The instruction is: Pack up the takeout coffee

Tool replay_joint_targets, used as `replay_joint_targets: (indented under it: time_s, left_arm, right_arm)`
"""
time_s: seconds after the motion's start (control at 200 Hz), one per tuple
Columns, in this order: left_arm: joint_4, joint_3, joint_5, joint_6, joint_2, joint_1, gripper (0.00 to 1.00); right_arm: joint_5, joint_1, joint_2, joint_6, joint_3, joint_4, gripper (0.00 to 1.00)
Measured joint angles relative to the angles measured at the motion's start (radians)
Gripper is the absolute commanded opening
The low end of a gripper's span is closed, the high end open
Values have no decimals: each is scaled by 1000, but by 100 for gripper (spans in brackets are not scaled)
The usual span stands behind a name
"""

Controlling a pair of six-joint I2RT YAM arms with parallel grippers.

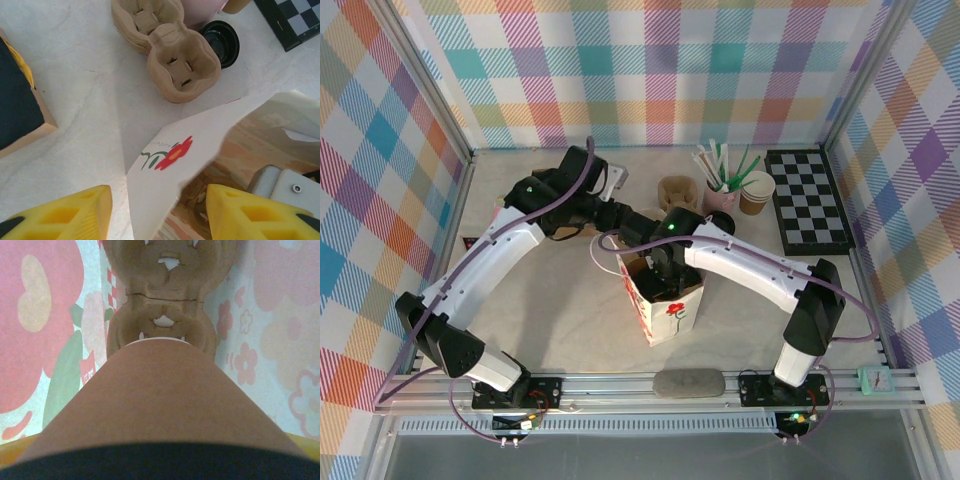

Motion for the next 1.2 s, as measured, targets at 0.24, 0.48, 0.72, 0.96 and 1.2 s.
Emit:
replay_joint_targets:
  time_s: [0.24, 0.48, 0.72, 0.96, 1.2]
  left_arm:
    - [0, 0, 2, -6, -4, -2, 56]
    - [-27, 0, 3, -2, 22, -2, 44]
    - [-25, -5, 10, 7, 37, -3, 21]
    - [-22, -5, 9, 11, 37, -3, 11]
    - [-21, -7, 8, 9, 37, -3, 11]
  right_arm:
    - [1, 0, -3, 0, 0, 0, 41]
    - [4, 0, -4, 0, 0, 0, 41]
    - [6, 0, -6, 0, -11, 0, 41]
    - [4, 0, -11, 13, -51, 21, 41]
    - [-1, 0, -13, 26, -64, 39, 41]
